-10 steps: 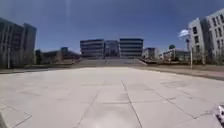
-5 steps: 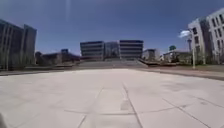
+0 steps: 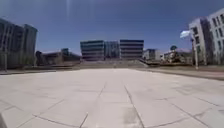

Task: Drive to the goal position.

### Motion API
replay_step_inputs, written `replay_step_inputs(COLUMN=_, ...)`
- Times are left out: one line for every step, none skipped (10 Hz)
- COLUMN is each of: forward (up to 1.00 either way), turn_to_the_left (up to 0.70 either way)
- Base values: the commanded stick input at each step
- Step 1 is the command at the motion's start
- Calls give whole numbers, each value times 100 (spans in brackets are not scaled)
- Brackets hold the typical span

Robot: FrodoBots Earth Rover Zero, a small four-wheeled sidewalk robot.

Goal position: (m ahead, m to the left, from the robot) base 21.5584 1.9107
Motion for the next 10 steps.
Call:
replay_step_inputs(forward=70, turn_to_the_left=4)
replay_step_inputs(forward=70, turn_to_the_left=11)
replay_step_inputs(forward=70, turn_to_the_left=1)
replay_step_inputs(forward=70, turn_to_the_left=0)
replay_step_inputs(forward=70, turn_to_the_left=0)
replay_step_inputs(forward=70, turn_to_the_left=0)
replay_step_inputs(forward=70, turn_to_the_left=0)
replay_step_inputs(forward=70, turn_to_the_left=0)
replay_step_inputs(forward=70, turn_to_the_left=0)
replay_step_inputs(forward=70, turn_to_the_left=0)
